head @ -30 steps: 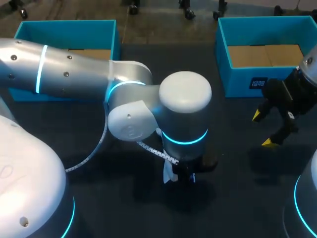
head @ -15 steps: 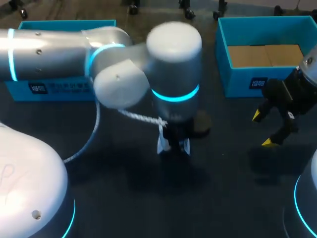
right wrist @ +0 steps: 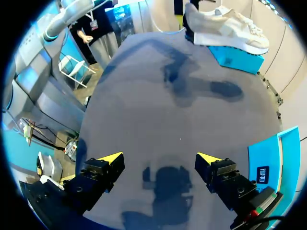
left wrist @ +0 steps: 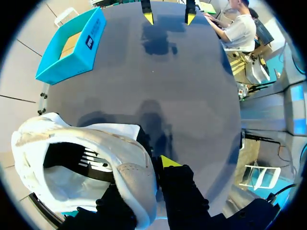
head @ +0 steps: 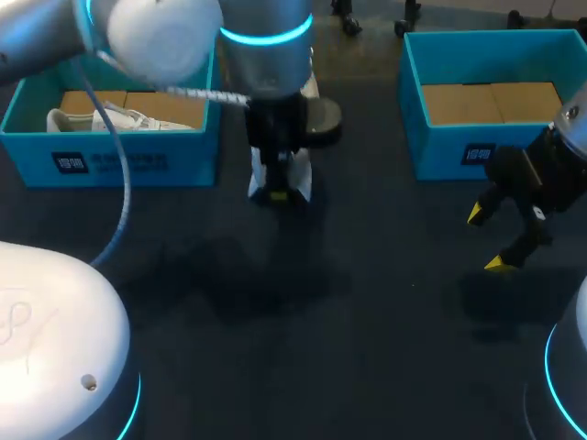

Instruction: Take the shoe out of the shoebox, open the shoe tongue, remove and reinsert the insole, then place the shoe into the shoebox

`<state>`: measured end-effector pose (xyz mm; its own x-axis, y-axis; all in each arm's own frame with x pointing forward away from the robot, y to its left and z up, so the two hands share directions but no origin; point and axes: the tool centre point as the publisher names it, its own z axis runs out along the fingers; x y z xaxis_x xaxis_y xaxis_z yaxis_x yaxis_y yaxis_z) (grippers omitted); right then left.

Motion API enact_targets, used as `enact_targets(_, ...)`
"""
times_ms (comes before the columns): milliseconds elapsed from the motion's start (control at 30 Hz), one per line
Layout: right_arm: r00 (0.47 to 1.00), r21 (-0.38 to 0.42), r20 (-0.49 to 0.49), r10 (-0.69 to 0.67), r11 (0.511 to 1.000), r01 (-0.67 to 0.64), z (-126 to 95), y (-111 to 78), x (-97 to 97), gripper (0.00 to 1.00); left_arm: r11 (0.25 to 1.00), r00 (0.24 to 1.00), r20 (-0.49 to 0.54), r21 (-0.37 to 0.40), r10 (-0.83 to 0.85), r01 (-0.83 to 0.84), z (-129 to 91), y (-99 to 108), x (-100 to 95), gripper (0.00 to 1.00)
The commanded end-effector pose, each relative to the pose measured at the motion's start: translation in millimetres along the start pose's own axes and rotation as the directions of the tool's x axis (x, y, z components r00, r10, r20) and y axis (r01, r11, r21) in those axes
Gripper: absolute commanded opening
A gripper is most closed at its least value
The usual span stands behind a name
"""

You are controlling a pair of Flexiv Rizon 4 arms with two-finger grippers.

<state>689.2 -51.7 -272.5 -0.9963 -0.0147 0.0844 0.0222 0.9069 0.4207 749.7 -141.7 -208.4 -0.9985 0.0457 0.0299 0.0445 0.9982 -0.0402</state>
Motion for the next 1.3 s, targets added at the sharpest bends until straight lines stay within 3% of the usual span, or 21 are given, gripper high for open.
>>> enact_targets(33, 1.0, 0.003, 0.0, 0.001, 1.0, -0.001, 0.9, 0.5, -0.3, 1.0, 1.0, 1.0, 0.009, 0.007, 0.002, -0.002, -23.8, 7.6, 3.3, 0.0)
enact_targets(233, 1.0, 0.003, 0.0, 0.001, 1.0, -0.001, 0.9, 0.5, -0.3, 1.0, 1.0, 1.0, 0.009, 0.007, 0.002, -0.002, -23.8, 7.6, 3.3, 0.0)
enact_targets(333, 1.0, 0.003, 0.0, 0.001, 1.0, -0.001, 0.9, 0.5, -0.3, 1.0, 1.0, 0.999, -0.045, 0.009, 0.014, -0.014, -29.0, 28.2, -27.6, 0.0)
enact_targets(400, 1.0, 0.003, 0.0, 0.001, 1.0, -0.001, 0.9, 0.5, -0.3, 1.0, 0.998, 0.994, -0.11, 0.054, 0.023, -0.018, -36.7, 50.4, -53.5, 0.0)
enact_targets(500, 1.0, 0.003, 0.0, 0.001, 1.0, -0.001, 0.9, 0.5, -0.3, 1.0, 0.999, 0.993, -0.121, 0.053, 0.0, 0.006, -48.1, 85.7, -90.5, 0.0)
enact_targets(633, 1.0, 0.003, 0.0, 0.001, 1.0, -0.001, 0.9, 0.5, -0.3, 1.0, 0.997, 0.993, -0.083, -0.003, -0.079, 0.079, -59.1, 119.4, -122.1, 0.0)
enact_targets(700, 1.0, 0.003, 0.0, 0.001, 1.0, -0.001, 0.9, 0.5, -0.3, 1.0, 0.999, 0.995, -0.087, -0.014, -0.051, 0.05, -63.4, 127.6, -127.5, 0.0)
enact_targets(733, 1.0, 0.003, 0.0, 0.001, 1.0, -0.001, 0.9, 0.5, -0.3, 1.0, 0.998, 0.997, -0.064, -0.057, -0.039, 0.036, -68.5, 138.6, -142.6, 0.0)
enact_targets(800, 1.0, 0.003, 0.0, 0.001, 1.0, -0.001, 0.9, 0.5, -0.3, 1.0, 0.997, 0.995, -0.084, -0.056, -0.062, 0.057, -73.2, 152.9, -162.3, 0.0)
enact_targets(1167, 1.0, 0.003, 0.0, 0.001, 1.0, -0.001, 0.9, 0.5, -0.3, 1.0, 0.997, 0.995, -0.084, -0.056, -0.062, 0.057, -73.2, 152.9, -162.3, 0.0)
enact_targets(1300, 1.0, 0.003, 0.0, 0.001, 1.0, -0.001, 0.9, 0.5, -0.3, 1.0, 0.999, 0.992, -0.118, -0.017, -0.047, 0.045, -72.2, 178.5, -200.7, 0.0)
